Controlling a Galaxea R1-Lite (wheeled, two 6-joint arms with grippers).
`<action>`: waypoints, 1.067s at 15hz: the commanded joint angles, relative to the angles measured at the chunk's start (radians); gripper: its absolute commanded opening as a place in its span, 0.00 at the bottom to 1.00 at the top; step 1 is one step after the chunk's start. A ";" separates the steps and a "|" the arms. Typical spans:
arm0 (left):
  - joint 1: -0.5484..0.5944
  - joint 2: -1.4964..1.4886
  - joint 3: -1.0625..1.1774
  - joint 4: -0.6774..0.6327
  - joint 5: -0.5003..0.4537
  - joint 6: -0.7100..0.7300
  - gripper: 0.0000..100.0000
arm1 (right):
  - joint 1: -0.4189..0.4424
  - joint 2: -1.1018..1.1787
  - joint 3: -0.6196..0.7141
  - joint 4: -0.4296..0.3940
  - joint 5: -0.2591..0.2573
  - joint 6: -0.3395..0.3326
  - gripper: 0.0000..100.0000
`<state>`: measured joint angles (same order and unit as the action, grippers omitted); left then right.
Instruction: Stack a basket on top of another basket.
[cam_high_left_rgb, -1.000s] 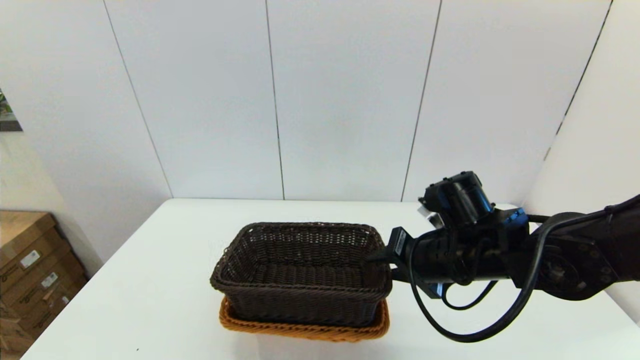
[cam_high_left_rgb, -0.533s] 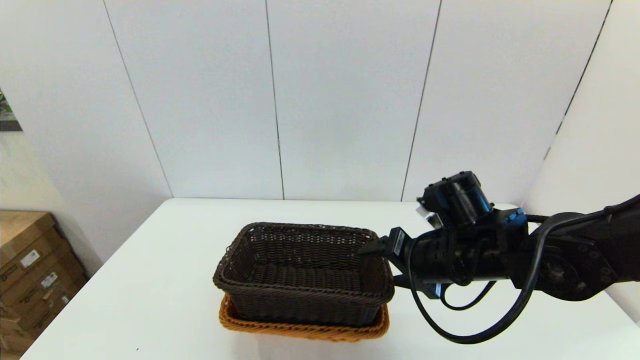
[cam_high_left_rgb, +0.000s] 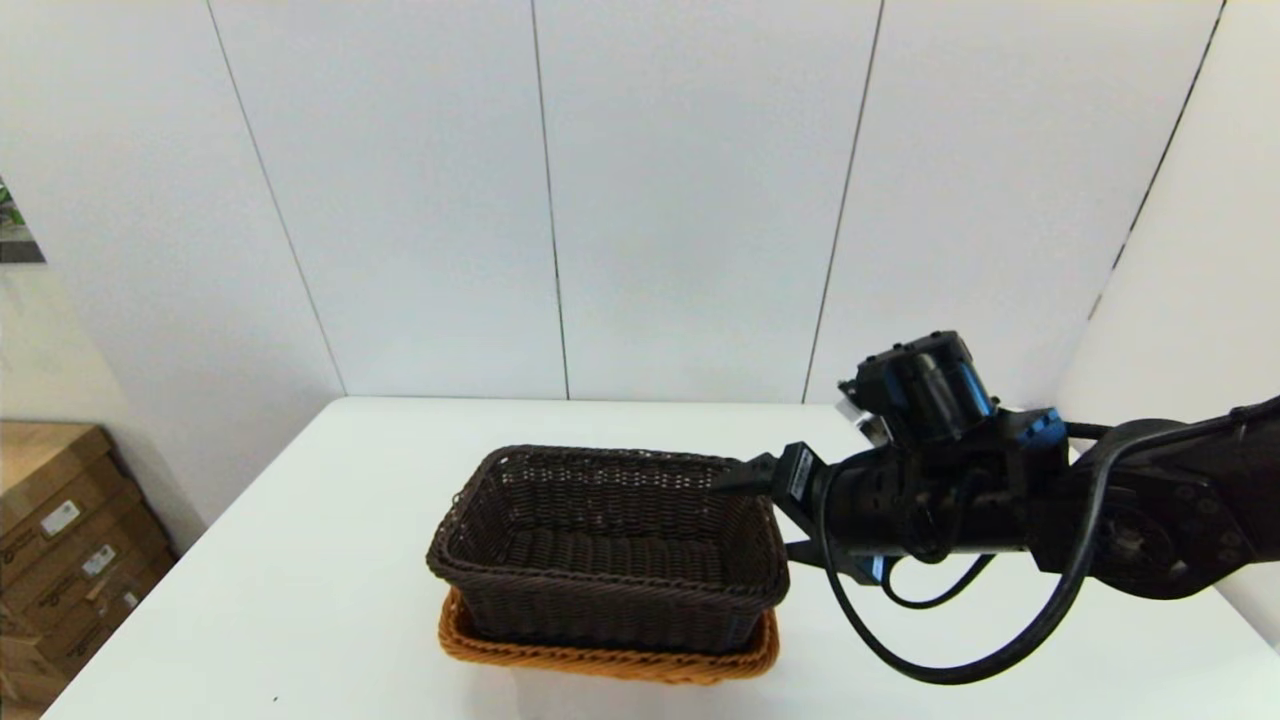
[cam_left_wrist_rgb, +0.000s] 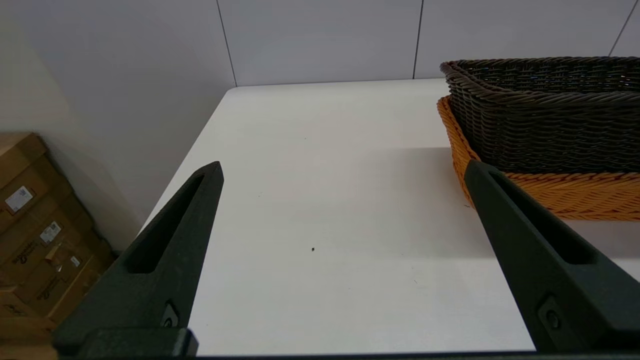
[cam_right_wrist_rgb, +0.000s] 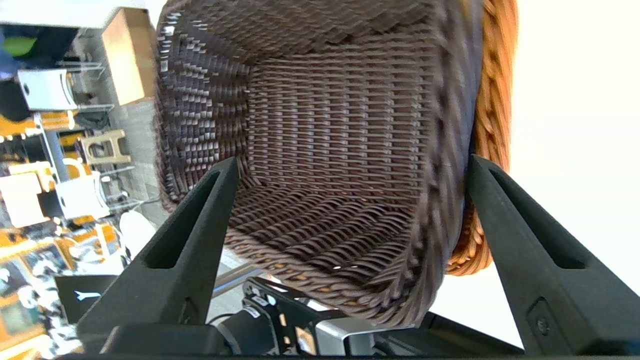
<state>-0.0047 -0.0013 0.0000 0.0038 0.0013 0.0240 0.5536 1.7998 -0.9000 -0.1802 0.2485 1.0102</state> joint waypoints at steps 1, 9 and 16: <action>0.000 0.000 0.002 0.001 0.000 0.001 1.00 | 0.000 -0.040 0.004 -0.001 -0.046 -0.059 1.00; 0.000 0.000 0.002 -0.001 0.000 0.001 1.00 | -0.046 -0.082 0.027 -0.059 -0.305 -0.374 1.00; 0.000 0.000 0.002 -0.001 0.000 0.001 1.00 | -0.101 -0.422 0.151 -0.050 -0.345 -0.914 1.00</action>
<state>-0.0043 -0.0013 0.0000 0.0036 0.0013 0.0234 0.4670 1.5500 -0.8111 -0.2357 -0.1015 0.2870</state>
